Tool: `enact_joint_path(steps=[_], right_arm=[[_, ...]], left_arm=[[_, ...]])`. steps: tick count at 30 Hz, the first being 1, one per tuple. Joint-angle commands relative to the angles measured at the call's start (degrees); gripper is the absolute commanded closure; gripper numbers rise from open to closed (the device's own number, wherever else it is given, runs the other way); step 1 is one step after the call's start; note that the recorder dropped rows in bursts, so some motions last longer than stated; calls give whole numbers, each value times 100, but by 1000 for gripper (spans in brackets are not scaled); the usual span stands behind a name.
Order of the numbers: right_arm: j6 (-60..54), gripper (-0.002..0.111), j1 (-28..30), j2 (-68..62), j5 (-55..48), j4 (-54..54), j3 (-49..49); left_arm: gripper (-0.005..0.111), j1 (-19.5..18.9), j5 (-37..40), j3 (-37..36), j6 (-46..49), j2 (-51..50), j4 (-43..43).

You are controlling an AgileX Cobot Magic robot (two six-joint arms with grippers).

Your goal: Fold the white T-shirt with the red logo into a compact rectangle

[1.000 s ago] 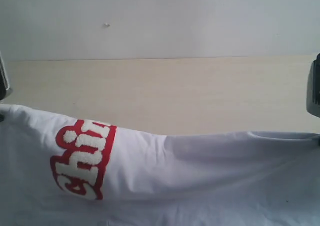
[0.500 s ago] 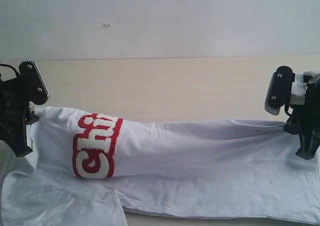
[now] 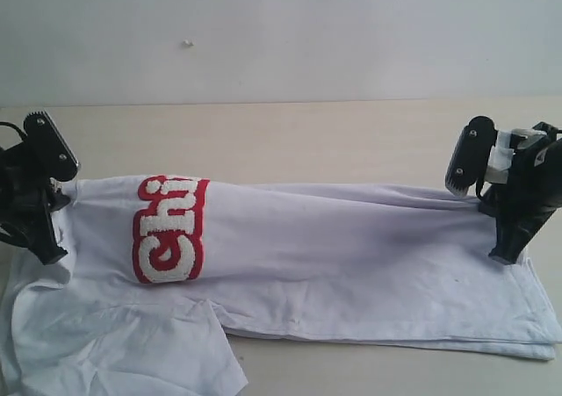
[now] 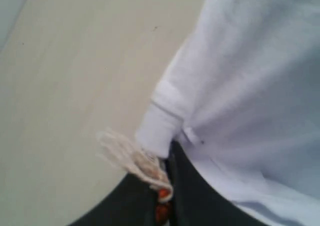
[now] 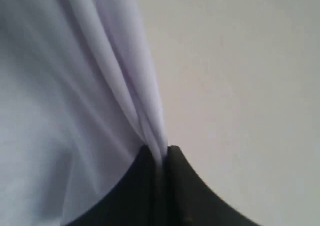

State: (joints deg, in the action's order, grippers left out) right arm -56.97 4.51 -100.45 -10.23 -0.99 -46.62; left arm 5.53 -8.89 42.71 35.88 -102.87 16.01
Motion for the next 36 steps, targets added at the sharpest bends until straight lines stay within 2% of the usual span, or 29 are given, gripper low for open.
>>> enact_joint_path(steps=[1, 5, 8, 17, 30, 32, 36], right_arm=[[3, 85, 16, -139, 277, -69, -22], [3, 60, 16, -161, 457, -69, -22], [3, 51, 16, -161, 493, -69, -32], [369, 50, 16, -161, 560, -50, -32], [369, 50, 16, -161, 350, -50, -32], [369, 50, 16, -161, 350, -50, -32], [369, 50, 16, -161, 322, -50, -32]], left_arm=[[107, -60, -369, -6, -224, -191, -75], [107, -60, -568, -6, -224, -332, -341], [107, -60, -737, -6, -224, -461, -455], [107, -60, -1397, -6, -224, -475, -511], [106, -60, -1400, -6, -234, -475, -747], [99, -60, -1400, -6, -234, -475, -747], [67, -60, -1400, -6, -262, -475, -747]])
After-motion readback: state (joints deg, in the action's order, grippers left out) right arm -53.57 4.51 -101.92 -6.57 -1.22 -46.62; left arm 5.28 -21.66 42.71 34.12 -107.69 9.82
